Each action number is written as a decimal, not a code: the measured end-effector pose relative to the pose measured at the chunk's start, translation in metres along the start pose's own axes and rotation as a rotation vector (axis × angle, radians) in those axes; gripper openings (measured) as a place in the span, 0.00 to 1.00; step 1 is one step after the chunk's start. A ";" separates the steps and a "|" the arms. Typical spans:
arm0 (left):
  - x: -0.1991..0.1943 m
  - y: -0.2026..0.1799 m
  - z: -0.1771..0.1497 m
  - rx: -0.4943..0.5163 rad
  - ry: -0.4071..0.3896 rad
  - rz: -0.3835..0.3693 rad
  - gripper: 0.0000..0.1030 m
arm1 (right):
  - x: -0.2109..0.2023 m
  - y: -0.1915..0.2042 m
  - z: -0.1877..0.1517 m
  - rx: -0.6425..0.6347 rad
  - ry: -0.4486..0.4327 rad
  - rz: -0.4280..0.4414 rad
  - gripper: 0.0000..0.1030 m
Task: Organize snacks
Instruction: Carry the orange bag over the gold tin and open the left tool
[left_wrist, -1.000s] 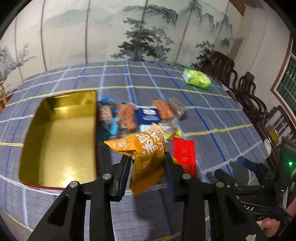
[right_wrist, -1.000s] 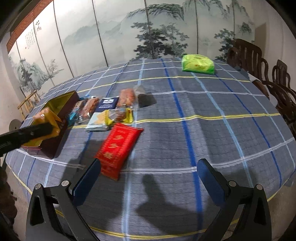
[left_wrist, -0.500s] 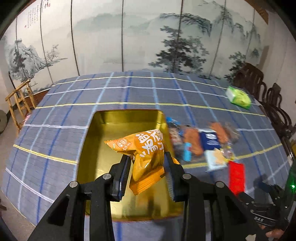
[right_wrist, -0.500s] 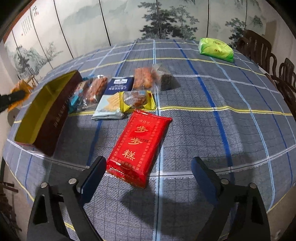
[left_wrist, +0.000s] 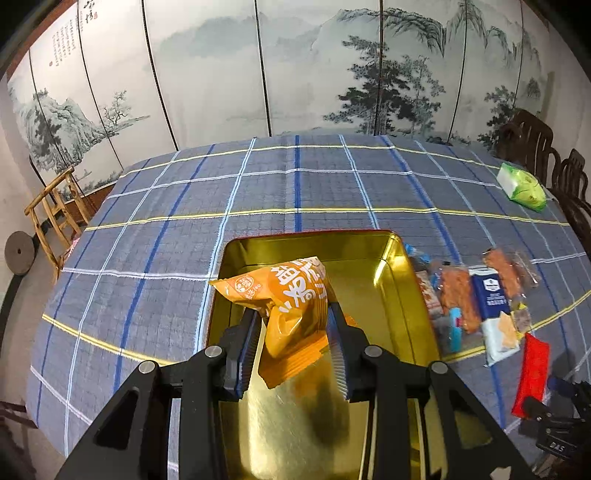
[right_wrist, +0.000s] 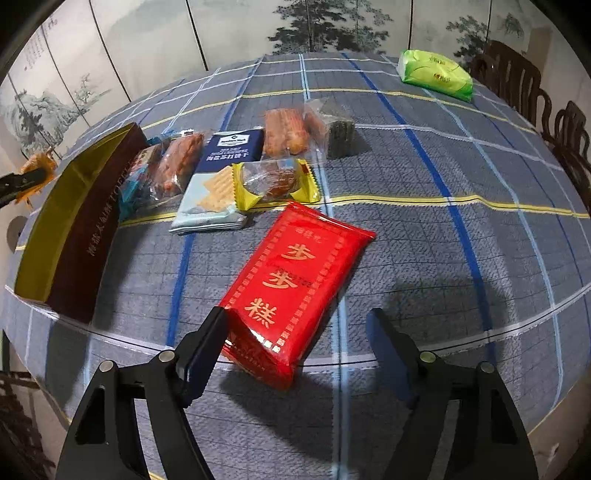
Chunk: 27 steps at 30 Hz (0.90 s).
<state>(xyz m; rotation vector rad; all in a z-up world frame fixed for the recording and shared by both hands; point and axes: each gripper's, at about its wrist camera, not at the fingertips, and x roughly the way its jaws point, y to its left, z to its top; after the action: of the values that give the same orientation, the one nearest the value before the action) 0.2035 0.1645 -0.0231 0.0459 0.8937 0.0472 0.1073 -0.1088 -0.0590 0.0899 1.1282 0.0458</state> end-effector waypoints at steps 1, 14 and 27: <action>0.003 0.000 0.001 0.002 0.005 0.003 0.31 | 0.000 0.001 0.001 0.007 0.007 0.010 0.74; 0.031 0.004 0.006 0.029 0.032 0.037 0.32 | 0.008 0.016 0.008 -0.022 0.012 -0.050 0.74; 0.039 0.009 0.003 0.031 0.032 0.090 0.37 | 0.004 0.018 0.008 -0.036 -0.010 -0.017 0.45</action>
<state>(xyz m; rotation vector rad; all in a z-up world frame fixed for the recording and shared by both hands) 0.2296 0.1762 -0.0509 0.1150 0.9241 0.1186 0.1166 -0.0910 -0.0575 0.0481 1.1176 0.0504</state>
